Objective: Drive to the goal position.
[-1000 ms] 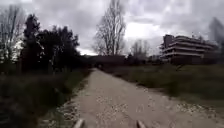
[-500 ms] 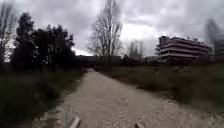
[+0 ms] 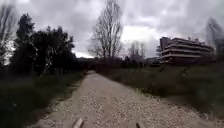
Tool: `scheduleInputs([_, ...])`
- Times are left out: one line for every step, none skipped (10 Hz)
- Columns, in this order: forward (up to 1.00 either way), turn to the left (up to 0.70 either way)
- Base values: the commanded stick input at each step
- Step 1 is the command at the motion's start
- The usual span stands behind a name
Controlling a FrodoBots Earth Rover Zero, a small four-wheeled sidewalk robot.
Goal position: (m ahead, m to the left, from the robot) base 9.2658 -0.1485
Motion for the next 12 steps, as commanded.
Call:
scheduleInputs([0.67, 0.00])
scheduleInputs([0.51, 0.00])
scheduleInputs([0.50, 0.00])
scheduleInputs([0.50, 0.00])
scheduleInputs([0.50, 0.00])
scheduleInputs([0.50, 0.00])
scheduleInputs([0.50, 0.00])
scheduleInputs([0.50, 0.00])
scheduleInputs([0.50, 0.00])
scheduleInputs([0.50, 0.00])
scheduleInputs([0.50, 0.00])
scheduleInputs([0.50, 0.00])
